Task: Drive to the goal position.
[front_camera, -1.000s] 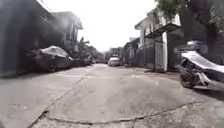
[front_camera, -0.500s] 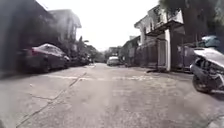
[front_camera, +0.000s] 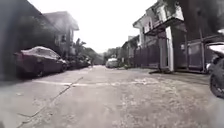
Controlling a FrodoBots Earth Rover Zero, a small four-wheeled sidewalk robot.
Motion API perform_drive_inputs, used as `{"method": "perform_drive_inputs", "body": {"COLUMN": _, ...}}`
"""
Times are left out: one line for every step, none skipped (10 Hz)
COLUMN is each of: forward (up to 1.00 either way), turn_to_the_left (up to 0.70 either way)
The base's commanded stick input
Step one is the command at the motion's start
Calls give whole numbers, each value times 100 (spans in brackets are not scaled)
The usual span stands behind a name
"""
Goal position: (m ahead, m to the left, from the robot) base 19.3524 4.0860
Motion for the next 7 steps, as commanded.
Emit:
{"method": "perform_drive_inputs", "body": {"forward": 100, "turn_to_the_left": 0}}
{"method": "perform_drive_inputs", "body": {"forward": 100, "turn_to_the_left": 0}}
{"method": "perform_drive_inputs", "body": {"forward": 100, "turn_to_the_left": 0}}
{"method": "perform_drive_inputs", "body": {"forward": 100, "turn_to_the_left": 0}}
{"method": "perform_drive_inputs", "body": {"forward": 100, "turn_to_the_left": 0}}
{"method": "perform_drive_inputs", "body": {"forward": 100, "turn_to_the_left": 0}}
{"method": "perform_drive_inputs", "body": {"forward": 100, "turn_to_the_left": 27}}
